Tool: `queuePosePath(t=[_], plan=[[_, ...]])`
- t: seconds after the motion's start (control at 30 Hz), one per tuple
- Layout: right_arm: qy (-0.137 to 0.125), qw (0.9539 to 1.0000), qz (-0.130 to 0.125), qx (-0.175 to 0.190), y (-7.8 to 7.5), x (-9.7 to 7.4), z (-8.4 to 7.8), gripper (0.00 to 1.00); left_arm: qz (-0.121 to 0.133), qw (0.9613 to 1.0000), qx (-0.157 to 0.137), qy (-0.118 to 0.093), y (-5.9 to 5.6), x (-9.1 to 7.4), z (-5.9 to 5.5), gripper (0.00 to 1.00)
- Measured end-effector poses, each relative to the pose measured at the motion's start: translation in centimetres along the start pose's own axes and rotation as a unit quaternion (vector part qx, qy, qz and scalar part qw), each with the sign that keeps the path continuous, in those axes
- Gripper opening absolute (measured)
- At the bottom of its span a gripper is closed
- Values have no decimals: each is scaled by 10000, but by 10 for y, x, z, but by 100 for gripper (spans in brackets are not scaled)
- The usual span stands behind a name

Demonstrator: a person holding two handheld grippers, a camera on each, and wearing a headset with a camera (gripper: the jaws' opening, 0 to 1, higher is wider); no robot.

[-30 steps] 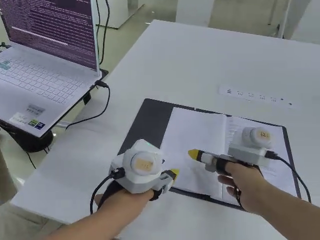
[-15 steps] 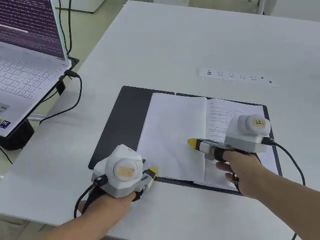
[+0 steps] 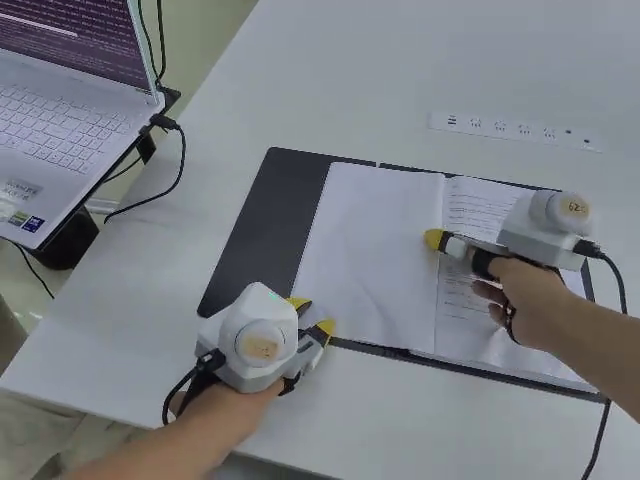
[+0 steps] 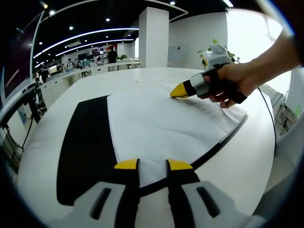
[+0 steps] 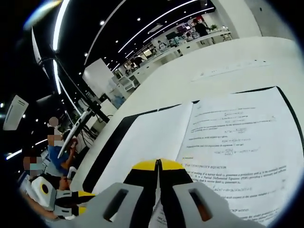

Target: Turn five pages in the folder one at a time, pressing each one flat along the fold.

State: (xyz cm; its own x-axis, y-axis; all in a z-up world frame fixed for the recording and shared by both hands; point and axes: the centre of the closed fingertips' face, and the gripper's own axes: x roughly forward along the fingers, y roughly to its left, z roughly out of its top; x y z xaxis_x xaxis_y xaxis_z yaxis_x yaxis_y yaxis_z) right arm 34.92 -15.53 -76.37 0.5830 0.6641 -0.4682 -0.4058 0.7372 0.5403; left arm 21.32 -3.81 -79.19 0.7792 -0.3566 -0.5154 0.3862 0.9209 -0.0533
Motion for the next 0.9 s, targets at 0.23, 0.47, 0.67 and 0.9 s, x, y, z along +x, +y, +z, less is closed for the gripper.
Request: queuePosePath(t=[0.23, 0.47, 0.67, 0.9], plan=[[-31, 9999, 43, 102, 0, 5, 9, 0, 6, 10000, -32, -43, 0, 0, 0, 21], [-32, 9999, 44, 124, -2, 13, 20, 0, 33, 9999, -76, -68, 0, 1, 0, 21], [-92, 9995, 28, 289, -13, 24, 30, 0, 36, 9999, -102, -92, -1, -1, 1, 21], [-302, 9983, -97, 490, -41, 46, 47, 0, 42, 9999, -117, -119, -1, -1, 1, 21]])
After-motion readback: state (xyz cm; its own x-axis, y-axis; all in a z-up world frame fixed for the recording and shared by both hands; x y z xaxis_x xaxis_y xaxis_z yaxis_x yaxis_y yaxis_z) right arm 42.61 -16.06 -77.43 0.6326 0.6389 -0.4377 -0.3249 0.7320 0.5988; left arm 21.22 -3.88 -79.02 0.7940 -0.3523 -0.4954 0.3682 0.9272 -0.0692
